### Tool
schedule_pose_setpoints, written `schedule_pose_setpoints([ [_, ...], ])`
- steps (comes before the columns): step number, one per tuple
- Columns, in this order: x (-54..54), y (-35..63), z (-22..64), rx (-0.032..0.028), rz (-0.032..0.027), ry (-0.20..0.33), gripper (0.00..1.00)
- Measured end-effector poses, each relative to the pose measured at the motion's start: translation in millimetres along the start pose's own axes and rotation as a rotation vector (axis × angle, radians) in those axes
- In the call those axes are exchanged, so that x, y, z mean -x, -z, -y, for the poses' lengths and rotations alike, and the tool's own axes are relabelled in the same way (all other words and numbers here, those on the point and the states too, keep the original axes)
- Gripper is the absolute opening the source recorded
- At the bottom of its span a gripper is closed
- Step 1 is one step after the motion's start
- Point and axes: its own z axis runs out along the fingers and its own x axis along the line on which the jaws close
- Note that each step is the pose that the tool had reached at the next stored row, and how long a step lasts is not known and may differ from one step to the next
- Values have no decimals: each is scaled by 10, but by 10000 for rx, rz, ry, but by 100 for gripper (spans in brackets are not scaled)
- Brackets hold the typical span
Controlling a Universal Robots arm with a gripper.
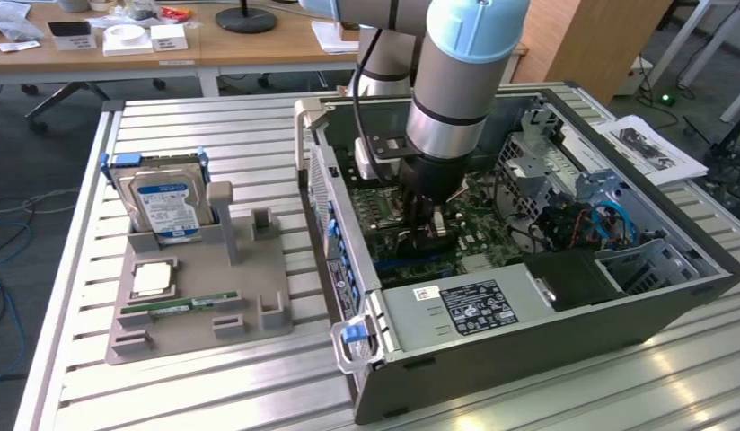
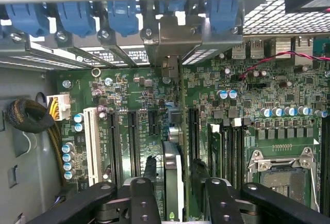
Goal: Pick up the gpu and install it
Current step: 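Insert the gpu into the slot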
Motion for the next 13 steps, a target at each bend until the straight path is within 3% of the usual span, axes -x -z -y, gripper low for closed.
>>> schedule_pose_setpoints([
  [4, 0, 0, 0, 0, 6, 0, 42],
  [7, 0, 0, 0, 0, 6, 0, 55],
  [13, 3, 79, 1, 0, 6, 0, 55],
])
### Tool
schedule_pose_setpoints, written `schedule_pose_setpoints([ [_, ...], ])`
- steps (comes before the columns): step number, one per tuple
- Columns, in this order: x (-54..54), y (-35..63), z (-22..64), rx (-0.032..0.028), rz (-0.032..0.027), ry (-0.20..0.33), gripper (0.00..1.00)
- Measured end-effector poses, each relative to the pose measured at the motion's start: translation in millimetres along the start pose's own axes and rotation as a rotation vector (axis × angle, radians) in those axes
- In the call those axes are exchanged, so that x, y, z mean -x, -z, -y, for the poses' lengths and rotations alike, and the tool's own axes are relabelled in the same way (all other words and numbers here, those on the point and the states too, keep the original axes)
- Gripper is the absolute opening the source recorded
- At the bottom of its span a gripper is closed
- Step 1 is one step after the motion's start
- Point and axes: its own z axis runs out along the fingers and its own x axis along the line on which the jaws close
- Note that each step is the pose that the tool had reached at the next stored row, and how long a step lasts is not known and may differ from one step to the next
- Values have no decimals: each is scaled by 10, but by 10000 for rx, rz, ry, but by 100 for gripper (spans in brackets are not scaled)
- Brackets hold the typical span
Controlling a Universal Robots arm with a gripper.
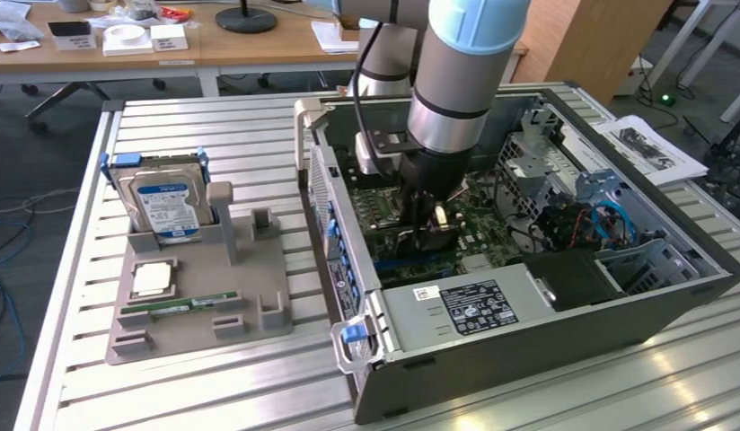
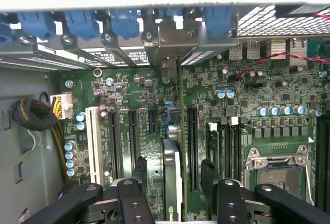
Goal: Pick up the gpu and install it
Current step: 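Insert the gpu into the slot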
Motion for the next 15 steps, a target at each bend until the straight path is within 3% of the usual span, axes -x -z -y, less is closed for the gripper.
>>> schedule_pose_setpoints([
  [11, 1, 25, 1, -1, 0, 0, 53],
  [13, 1, 25, 0, 0, 1, 0, 41],
  [15, 1, 25, 0, -1, 0, 0, 41],
])
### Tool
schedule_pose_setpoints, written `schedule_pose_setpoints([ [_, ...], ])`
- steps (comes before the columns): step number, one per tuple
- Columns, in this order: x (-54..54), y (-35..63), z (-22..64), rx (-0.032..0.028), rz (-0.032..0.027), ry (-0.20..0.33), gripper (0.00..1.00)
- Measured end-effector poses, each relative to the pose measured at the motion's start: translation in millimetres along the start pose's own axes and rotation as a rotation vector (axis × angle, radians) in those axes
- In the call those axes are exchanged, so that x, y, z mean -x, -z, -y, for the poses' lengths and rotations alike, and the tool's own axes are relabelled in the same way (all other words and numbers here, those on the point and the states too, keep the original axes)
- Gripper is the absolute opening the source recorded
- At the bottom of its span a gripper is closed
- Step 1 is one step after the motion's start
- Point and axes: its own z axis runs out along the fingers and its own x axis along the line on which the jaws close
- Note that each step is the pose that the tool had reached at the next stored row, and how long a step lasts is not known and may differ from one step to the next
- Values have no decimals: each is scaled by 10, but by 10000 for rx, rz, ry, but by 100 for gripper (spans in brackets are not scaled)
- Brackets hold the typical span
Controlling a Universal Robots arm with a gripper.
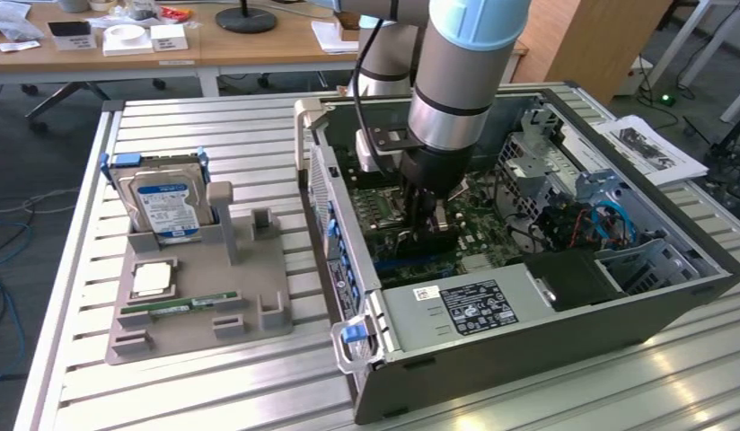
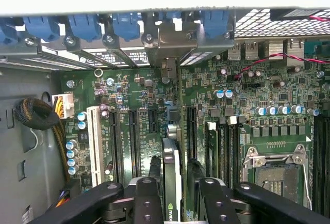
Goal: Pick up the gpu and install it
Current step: 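Insert the gpu into the slot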
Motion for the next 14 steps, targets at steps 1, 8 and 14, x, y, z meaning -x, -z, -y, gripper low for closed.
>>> schedule_pose_setpoints([
  [1, 0, 0, 0, 0, 0, 0, 34],
  [8, 0, 0, 0, 0, 1, 0, 34],
  [14, -8, 1, 0, 1, 0, -1, 34],
])
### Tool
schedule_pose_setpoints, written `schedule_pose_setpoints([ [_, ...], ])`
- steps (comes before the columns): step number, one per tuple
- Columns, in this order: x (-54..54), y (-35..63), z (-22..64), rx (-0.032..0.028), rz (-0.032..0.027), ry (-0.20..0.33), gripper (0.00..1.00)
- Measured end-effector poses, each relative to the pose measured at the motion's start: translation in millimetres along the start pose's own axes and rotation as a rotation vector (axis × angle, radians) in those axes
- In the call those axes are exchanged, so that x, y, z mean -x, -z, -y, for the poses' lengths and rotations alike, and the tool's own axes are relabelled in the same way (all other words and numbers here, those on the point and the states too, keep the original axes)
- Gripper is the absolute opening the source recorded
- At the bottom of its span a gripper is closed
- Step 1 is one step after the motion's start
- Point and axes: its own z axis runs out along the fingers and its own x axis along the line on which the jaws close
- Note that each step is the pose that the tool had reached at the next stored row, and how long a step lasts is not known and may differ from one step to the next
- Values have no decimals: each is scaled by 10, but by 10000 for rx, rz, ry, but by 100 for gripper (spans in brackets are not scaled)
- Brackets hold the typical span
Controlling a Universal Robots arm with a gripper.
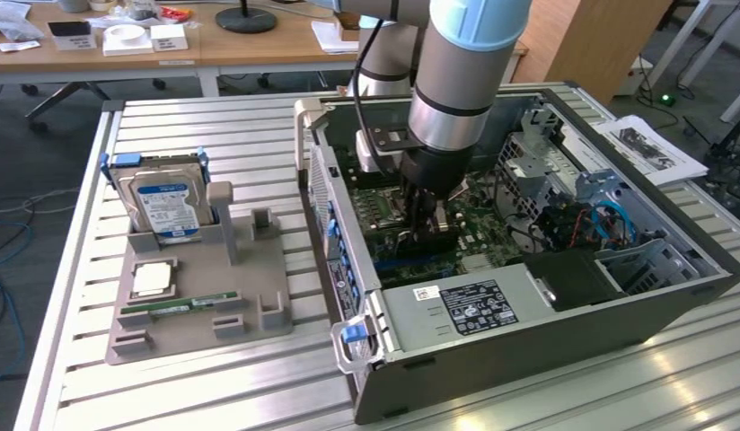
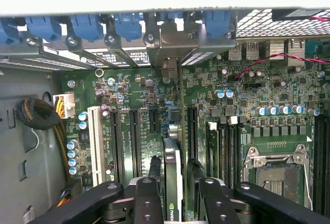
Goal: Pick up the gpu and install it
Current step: 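Insert the gpu into the slot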
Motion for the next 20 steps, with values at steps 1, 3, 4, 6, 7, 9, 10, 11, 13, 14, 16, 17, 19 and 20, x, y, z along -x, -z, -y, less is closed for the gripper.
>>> schedule_pose_setpoints([
  [1, 0, 0, 0, 0, 0, 0, 34],
  [3, 0, 0, 0, 0, 0, 1, 34],
  [4, 0, 0, 0, -1, 1, 1, 34],
  [6, 0, 0, 0, -1, 0, 1, 34],
  [7, 0, 0, 0, -1, 0, 1, 34],
  [9, -1, 0, 0, 0, -3, 1, 33],
  [10, -1, 0, 0, 0, -2, 1, 33],
  [11, 0, 0, 0, 0, -1, 1, 27],
  [13, 0, 0, 0, 0, 0, 1, 27],
  [14, 0, 0, 0, 0, -1, 1, 27],
  [16, 0, 0, 0, 0, 1, 1, 27],
  [17, 0, 0, 0, -1, 0, 0, 27],
  [19, 0, 0, 0, -1, 0, 1, 27],
  [20, 0, 0, 1, -1, 0, 1, 27],
])
